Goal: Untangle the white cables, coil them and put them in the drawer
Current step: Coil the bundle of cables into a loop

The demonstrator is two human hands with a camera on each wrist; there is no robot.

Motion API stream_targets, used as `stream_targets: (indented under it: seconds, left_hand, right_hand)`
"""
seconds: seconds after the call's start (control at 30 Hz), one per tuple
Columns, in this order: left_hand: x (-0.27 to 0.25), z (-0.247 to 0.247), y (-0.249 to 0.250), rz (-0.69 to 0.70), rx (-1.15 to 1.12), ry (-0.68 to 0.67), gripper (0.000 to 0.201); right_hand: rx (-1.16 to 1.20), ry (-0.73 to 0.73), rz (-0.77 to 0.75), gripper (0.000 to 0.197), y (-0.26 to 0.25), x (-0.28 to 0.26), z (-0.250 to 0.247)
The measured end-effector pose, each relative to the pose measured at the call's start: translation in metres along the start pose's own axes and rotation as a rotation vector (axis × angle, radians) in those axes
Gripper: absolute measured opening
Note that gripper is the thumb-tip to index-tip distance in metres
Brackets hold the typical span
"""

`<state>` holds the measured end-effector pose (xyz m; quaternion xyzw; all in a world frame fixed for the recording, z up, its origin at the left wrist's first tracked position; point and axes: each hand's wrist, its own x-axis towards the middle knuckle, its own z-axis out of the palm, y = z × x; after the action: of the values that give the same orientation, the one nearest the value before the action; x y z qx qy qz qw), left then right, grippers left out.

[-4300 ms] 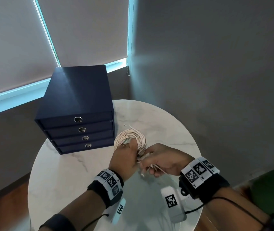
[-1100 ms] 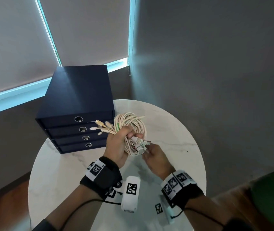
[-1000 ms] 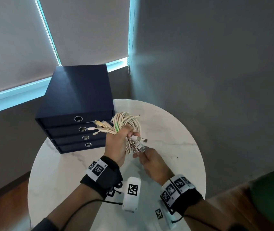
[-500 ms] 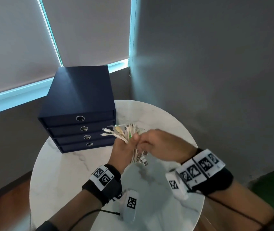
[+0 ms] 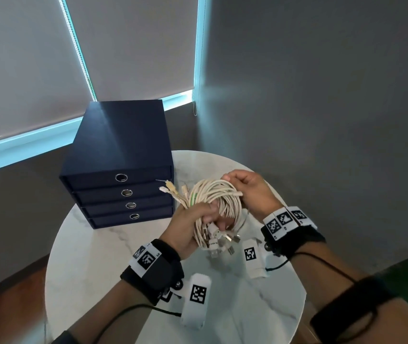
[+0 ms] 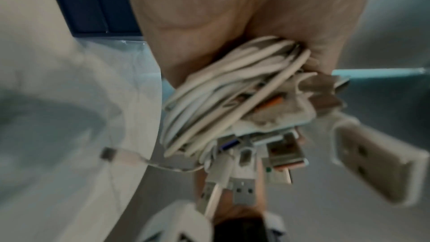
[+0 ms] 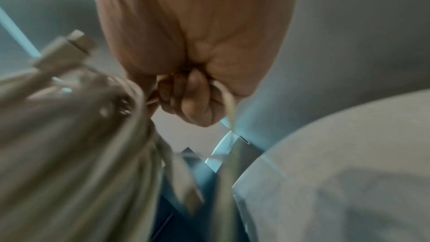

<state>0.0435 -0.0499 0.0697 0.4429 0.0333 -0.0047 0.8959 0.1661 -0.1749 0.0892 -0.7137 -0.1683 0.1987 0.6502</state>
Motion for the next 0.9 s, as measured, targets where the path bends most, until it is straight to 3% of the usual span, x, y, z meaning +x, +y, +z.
stream_targets:
  seconds: [0.13, 0.27, 0.37, 0.6, 0.73, 0.8, 0.9]
  left_hand:
    - [0.006, 0.001, 0.013, 0.068, -0.083, -0.01, 0.024]
    - [0.01, -0.001, 0.017, 0.088, -0.157, 0.035, 0.03]
    - [0.01, 0.002, 0.015, 0.08, -0.221, 0.041, 0.033]
    - [0.017, -0.002, 0.003, 0.21, -0.116, 0.189, 0.006]
    - [0.017, -0.009, -0.002, 0.257, -0.062, 0.211, 0.006]
    - [0.017, -0.011, -0.004, 0.253, -0.044, 0.239, 0.012]
    - [0.018, -0.013, -0.008, 0.223, -0.044, 0.294, 0.023]
  right_hand:
    - [0.241, -0.027, 0.14, 0.027, 0.023, -0.012, 0.012]
    - [0.354, 0.013, 0.176, 0.019, 0.026, -0.023, 0.028]
    - [0.369, 0.08, 0.21, 0.03, 0.023, -0.031, 0.036]
    - [0.619, 0.062, 0.319, 0.032, 0.024, -0.039, 0.038]
    - [0.745, -0.076, 0.385, 0.076, 0.021, -0.043, 0.04]
    - [0.688, -0.072, 0.363, 0.069, 0.02, -0.044, 0.042]
    - [0.601, 0.021, 0.34, 0.036, 0.02, -0.043, 0.046]
